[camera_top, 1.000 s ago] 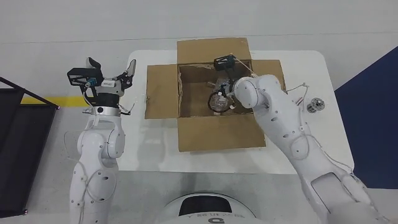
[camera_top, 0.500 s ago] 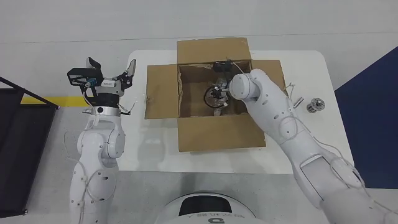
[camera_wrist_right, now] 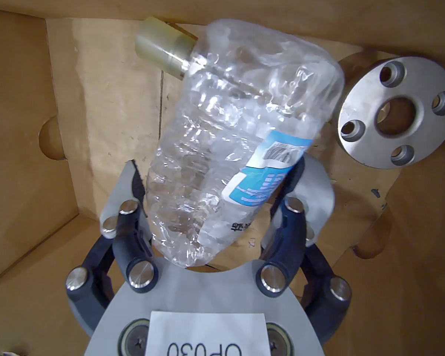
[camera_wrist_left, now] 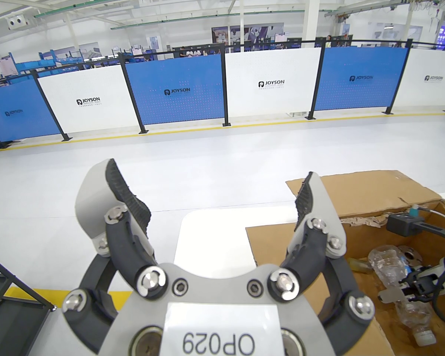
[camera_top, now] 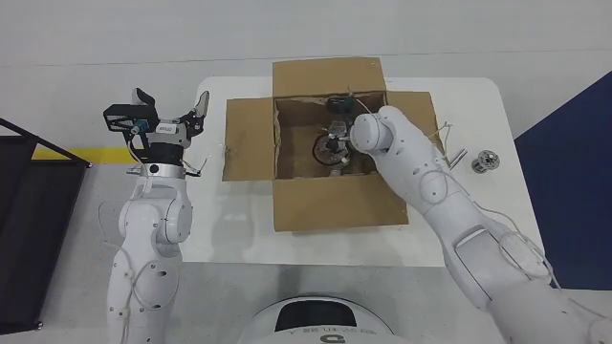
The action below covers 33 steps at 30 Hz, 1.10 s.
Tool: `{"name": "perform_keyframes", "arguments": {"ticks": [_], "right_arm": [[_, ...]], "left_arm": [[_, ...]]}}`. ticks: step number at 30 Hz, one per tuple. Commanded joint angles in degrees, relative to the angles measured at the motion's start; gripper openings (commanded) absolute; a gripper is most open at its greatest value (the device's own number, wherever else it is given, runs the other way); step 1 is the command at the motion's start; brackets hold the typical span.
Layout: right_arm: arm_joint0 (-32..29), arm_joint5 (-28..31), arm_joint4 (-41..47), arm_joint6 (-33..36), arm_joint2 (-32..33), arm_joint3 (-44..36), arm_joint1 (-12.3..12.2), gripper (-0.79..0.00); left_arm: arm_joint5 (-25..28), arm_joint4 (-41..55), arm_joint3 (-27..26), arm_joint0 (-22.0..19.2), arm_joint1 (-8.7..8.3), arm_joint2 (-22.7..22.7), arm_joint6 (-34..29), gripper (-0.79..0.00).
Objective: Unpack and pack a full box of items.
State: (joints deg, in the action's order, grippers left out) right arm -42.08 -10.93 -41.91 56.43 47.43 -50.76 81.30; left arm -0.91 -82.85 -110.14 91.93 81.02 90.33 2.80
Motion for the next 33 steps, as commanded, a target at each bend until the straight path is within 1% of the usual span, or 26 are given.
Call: {"name": "perform_keyframes", "arguments": {"ticks": [1,6,10,12,17,20,23,27,29,33], "right_arm": [[-0.1,0.4,0.4,-0.1,0.3,0.3,0.0,-0.785],[-0.5,1.4,0.8,-0.5,1.3,0.5,-0.3,-0.785],[-2.3,2.4,0.2,-1.4,3.1,-3.0,-1.1,-0.785],[-4.0,2.7,-0.5,-1.4,4.5,-6.3,-1.9,-0.785],[-11.0,3.5,-3.3,-0.2,10.0,-18.5,-4.6,-0.785],[-16.0,5.8,-4.1,0.6,14.0,-26.8,-6.2,-0.785],[-21.2,9.3,-5.1,0.7,18.0,-35.7,-7.6,-0.785],[-28.5,14.4,-6.4,-2.2,24.3,-49.1,-9.3,-0.785],[-32.2,16.6,-6.0,-4.9,28.7,-55.3,-10.1,-0.785],[-39.3,18.6,-3.9,-9.2,36.7,-64.5,-11.0,-0.785]], "left_arm": [[0.0,0.0,0.0,0.0,0.0,0.0,0.0,0.0],[0.0,0.0,0.0,0.0,0.0,0.0,0.0,0.0],[0.0,0.0,0.0,0.0,0.0,0.0,0.0,0.0],[0.0,0.0,0.0,0.0,0.0,0.0,0.0,0.0],[0.0,0.0,0.0,0.0,0.0,0.0,0.0,0.0],[0.0,0.0,0.0,0.0,0.0,0.0,0.0,0.0],[0.0,0.0,0.0,0.0,0.0,0.0,0.0,0.0],[0.0,0.0,0.0,0.0,0.0,0.0,0.0,0.0],[0.0,0.0,0.0,0.0,0.0,0.0,0.0,0.0],[0.0,0.0,0.0,0.0,0.0,0.0,0.0,0.0]]}}
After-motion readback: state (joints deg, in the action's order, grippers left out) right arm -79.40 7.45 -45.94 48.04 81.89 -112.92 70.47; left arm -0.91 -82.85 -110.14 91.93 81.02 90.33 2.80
